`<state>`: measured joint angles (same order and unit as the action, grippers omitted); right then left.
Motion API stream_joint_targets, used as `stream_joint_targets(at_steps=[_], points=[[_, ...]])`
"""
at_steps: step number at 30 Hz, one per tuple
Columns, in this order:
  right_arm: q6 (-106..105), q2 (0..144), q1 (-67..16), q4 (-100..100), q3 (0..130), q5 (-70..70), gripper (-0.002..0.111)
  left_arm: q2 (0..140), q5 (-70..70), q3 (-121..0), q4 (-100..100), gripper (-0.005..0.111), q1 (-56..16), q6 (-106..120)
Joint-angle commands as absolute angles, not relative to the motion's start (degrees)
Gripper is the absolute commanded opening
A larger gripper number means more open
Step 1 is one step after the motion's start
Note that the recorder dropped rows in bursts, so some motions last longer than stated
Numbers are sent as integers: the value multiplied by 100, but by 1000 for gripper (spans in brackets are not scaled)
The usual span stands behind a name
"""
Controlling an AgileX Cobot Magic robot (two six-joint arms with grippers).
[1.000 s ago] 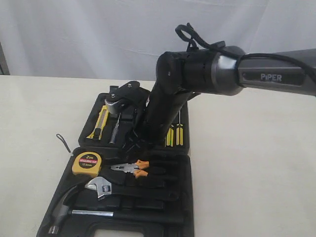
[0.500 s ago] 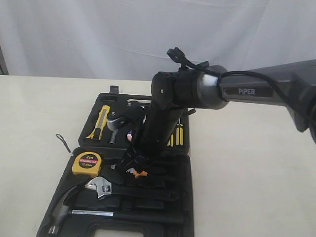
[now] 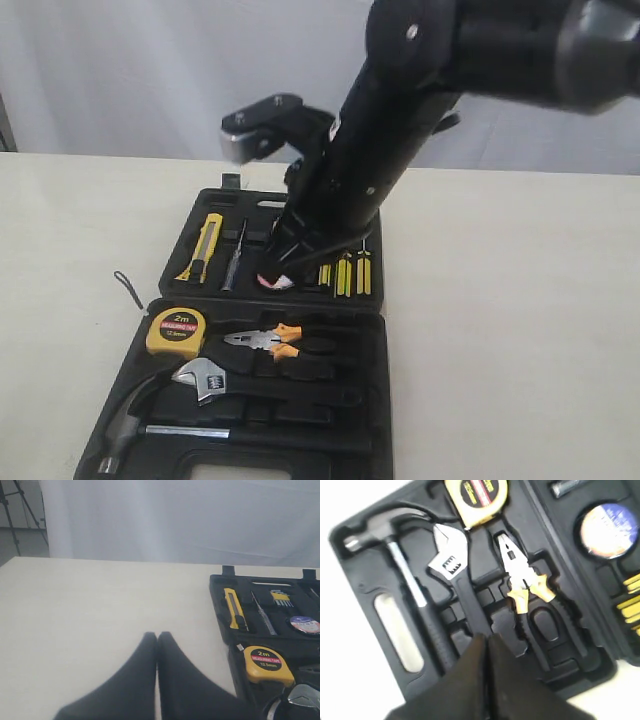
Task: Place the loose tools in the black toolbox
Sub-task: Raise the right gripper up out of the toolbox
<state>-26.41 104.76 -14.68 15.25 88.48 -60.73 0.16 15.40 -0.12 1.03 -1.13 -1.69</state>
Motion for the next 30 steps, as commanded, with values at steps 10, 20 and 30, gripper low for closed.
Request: stream_joint_targets(at_steps=[10, 20, 30], points=[[-2609, 8441, -1442, 1708, 8879, -6677, 0, 0, 1537, 0, 123, 0, -125, -171], [-2609, 8249, -1813, 1795, 8879, -6467, 0, 0, 1537, 0, 123, 0, -125, -171], [-2627, 8249, -2866, 1665, 8879, -6633, 0, 0, 1537, 0, 123, 0, -125, -171]])
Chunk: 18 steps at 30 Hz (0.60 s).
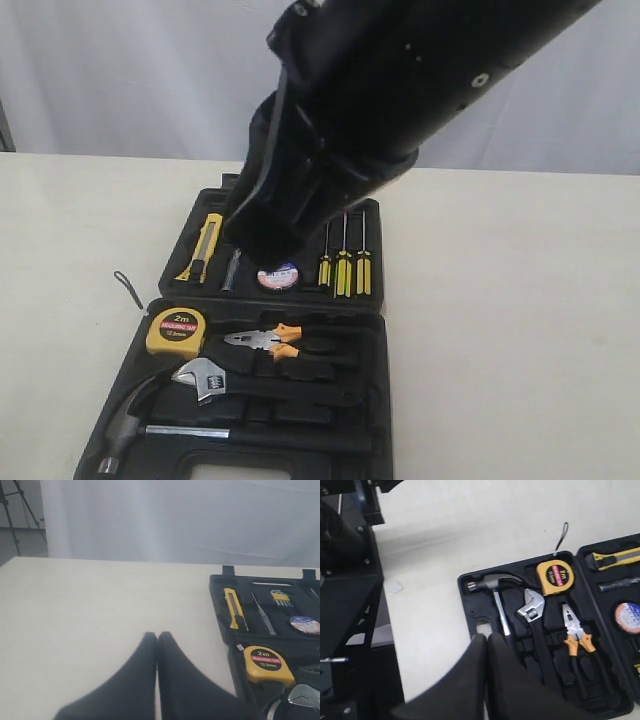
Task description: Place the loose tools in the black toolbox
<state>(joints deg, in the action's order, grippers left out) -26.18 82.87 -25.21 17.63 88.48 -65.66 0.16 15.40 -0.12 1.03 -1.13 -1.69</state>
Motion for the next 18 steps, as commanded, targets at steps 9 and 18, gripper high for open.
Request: stream_joint_targets(at_steps=[9, 18], points=[[-1036, 8290, -3329, 1656, 8869, -6838, 0, 0, 1537, 0, 123, 0, -125, -171], [478, 8310, -4841, -2483, 7833, -6486, 0, 0, 1537, 0, 123, 0, -125, -171]])
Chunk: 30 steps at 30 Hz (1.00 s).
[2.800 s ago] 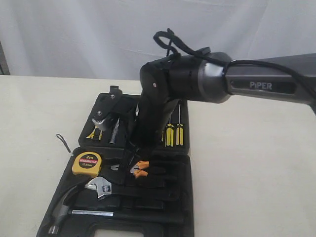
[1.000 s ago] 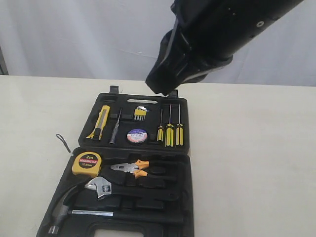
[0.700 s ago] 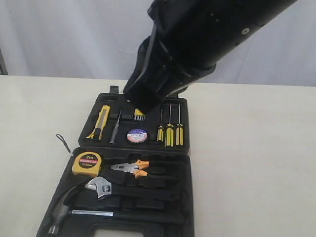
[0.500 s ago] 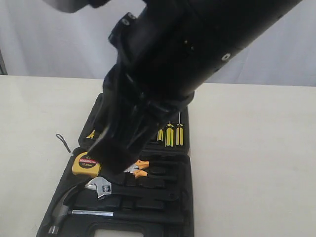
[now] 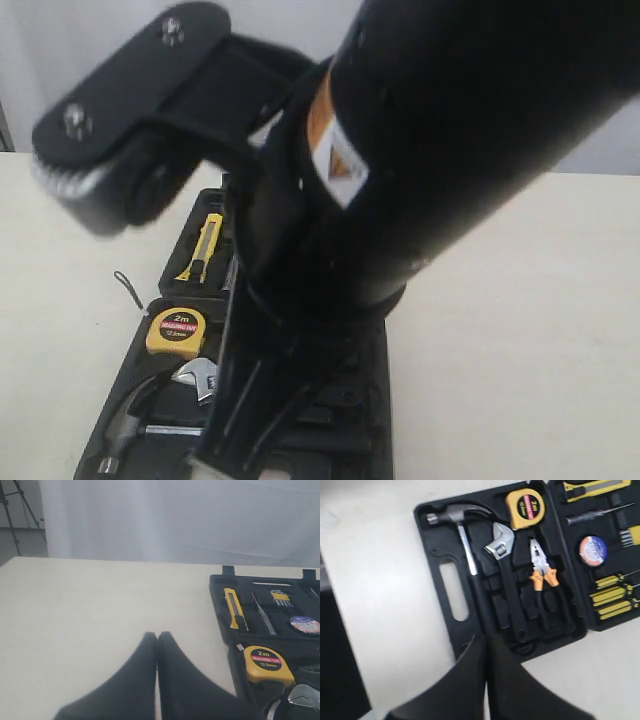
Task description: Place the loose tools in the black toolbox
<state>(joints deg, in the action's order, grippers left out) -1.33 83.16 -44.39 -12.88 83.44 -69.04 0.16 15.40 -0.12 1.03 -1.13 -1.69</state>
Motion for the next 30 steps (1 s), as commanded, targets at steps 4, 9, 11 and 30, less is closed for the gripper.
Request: stream_joint_targets(at_steps=[4, 9, 11, 30], points=[[1842, 8380, -5080, -3948, 7152, -5733, 0, 0, 1537, 0, 123, 0, -125, -171], [2430, 8947, -5415, -4587, 6617, -5432, 0, 0, 1537, 0, 123, 0, -125, -171], [2753, 9201, -5670, -4792, 6470, -5468, 0, 0, 1537, 0, 123, 0, -125, -171], [4082, 10481, -6624, -5367, 6241, -5399, 55, 0, 1537, 0, 123, 0, -125, -171]])
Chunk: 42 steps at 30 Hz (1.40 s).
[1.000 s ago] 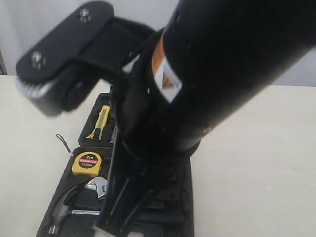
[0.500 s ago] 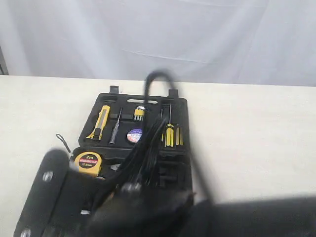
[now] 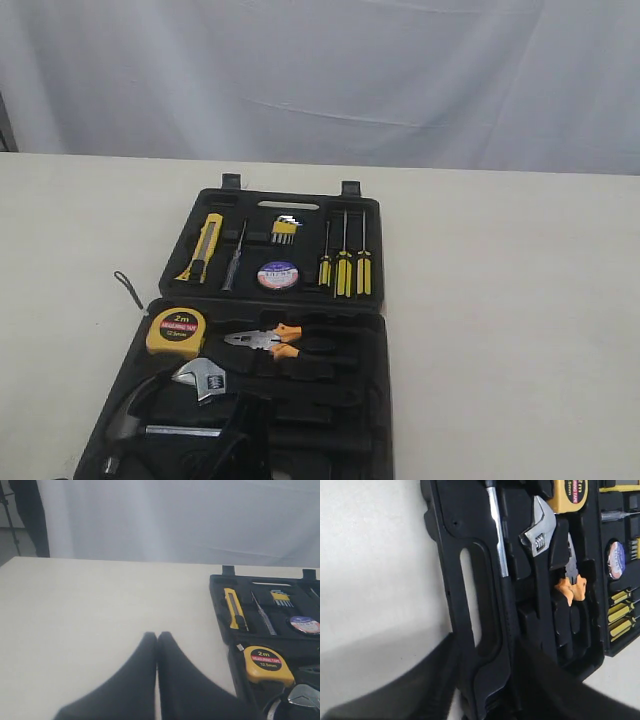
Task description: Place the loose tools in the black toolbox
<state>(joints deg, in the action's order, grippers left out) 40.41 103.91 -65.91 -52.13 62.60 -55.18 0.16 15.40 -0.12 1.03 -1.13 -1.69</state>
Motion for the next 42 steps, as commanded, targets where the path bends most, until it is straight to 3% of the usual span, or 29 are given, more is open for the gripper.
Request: stream_joint_targets(at_steps=[1, 37, 39, 42], points=[[4105, 10508, -6624, -5449, 6241, -5358, 60, 0, 1537, 0, 123, 0, -125, -171], [4368, 11952, -5804, -6058, 6253, -4370, 60, 0, 1537, 0, 123, 0, -125, -171], [4368, 11988, -5757, -6058, 6253, -4370, 55, 0, 1537, 0, 123, 0, -125, -171], [4368, 12001, -5716, -6071, 6253, -4394, 33, 0, 1537, 0, 123, 0, -125, -171]])
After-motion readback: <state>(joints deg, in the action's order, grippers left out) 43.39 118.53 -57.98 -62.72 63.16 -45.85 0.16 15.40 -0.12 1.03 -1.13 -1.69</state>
